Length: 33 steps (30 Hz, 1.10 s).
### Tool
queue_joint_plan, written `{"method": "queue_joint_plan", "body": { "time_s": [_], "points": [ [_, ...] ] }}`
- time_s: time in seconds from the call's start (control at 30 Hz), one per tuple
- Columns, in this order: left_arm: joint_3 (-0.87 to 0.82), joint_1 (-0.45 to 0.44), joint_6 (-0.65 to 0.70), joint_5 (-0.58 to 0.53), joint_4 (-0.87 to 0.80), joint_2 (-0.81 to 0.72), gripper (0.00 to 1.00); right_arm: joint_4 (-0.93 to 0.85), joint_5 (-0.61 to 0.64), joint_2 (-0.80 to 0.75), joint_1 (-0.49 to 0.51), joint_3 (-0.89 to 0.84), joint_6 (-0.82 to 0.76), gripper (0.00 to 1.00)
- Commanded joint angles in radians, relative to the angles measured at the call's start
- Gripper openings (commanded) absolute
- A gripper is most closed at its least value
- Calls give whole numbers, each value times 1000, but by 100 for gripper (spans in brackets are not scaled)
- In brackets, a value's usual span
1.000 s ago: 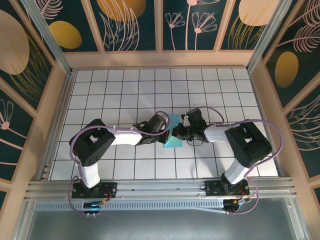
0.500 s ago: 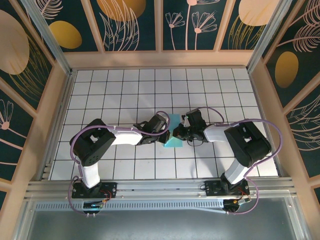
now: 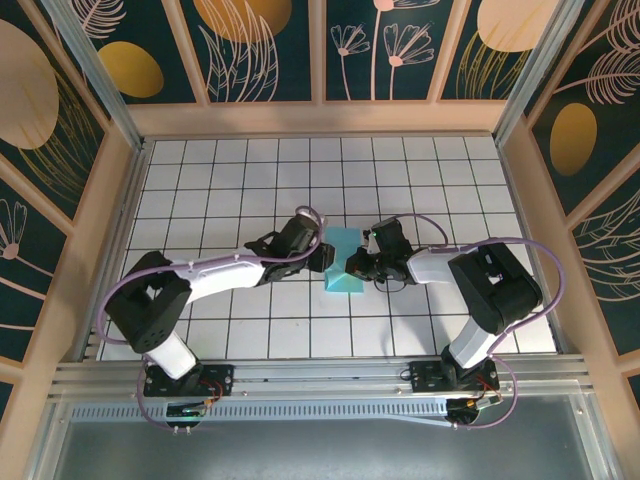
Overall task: Fold a paper plane with a square sheet of paper (fold left side to right side)
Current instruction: Fold the triangle a second time at the center of the table.
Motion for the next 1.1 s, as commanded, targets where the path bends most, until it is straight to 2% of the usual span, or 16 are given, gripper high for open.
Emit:
{"method": "queue_joint_plan", "body": {
  "time_s": [0.0,0.13,0.33,0.6,1.07],
  "points": [
    [-51,2,-39,108,0,-38,27,-50,44,23,6,1,-17,0],
    [-96,1,-96,268,81,-53,14,-56,46,21,6,5,-21,0],
    [-83,0,-162,395,158,7,2,-62,46,23,6,5,-24,0],
    [-70,1,-167,381,170,107,0,-73,46,25,6,14,-31,0],
    [-87,1,-156,301,158,149,0,-85,38,49,6,35,-45,0]
  ]
}}
